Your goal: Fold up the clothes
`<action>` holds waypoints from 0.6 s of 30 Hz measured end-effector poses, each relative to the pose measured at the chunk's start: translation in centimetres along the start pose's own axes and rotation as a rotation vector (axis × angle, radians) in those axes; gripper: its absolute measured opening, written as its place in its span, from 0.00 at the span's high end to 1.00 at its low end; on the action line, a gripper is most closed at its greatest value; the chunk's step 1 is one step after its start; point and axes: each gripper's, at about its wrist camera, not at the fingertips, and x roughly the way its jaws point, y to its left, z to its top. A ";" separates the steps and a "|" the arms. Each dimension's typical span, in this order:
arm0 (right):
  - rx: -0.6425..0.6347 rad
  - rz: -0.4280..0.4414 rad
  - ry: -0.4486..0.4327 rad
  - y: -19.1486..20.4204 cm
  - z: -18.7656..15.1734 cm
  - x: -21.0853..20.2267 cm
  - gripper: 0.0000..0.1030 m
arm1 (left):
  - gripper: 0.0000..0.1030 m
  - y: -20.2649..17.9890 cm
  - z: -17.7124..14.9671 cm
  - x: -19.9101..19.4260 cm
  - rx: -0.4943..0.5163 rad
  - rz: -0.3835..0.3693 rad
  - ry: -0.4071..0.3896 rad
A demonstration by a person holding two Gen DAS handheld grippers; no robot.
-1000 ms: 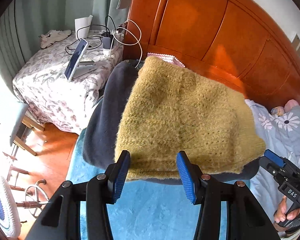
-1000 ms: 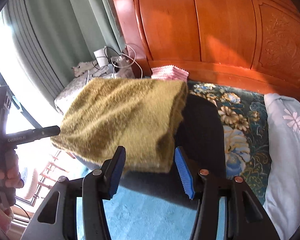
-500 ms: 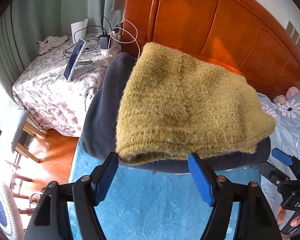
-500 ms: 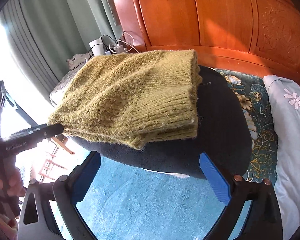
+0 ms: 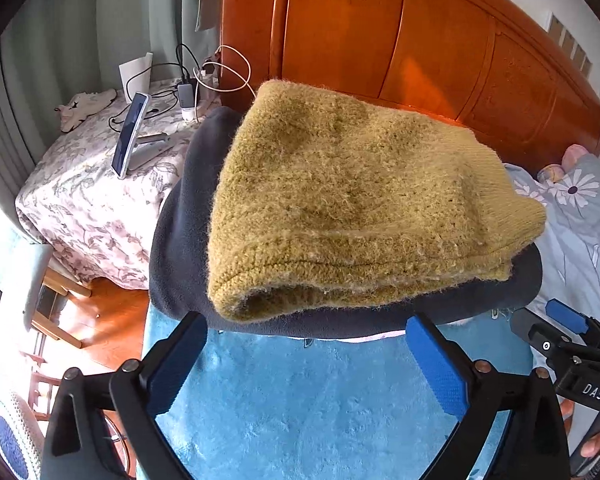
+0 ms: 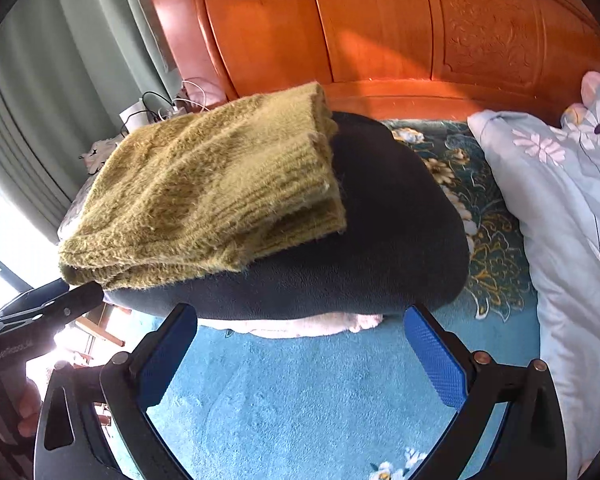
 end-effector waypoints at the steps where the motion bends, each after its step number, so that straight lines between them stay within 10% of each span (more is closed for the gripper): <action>1: 0.001 -0.005 0.004 0.1 -0.1 0.1 0.00 | 0.01 0.1 -0.1 -0.1 -0.005 -0.001 -0.002; 18: -0.055 0.007 0.044 1.2 -0.9 1.4 0.00 | 0.00 -0.3 -0.6 0.8 -0.010 0.044 -0.009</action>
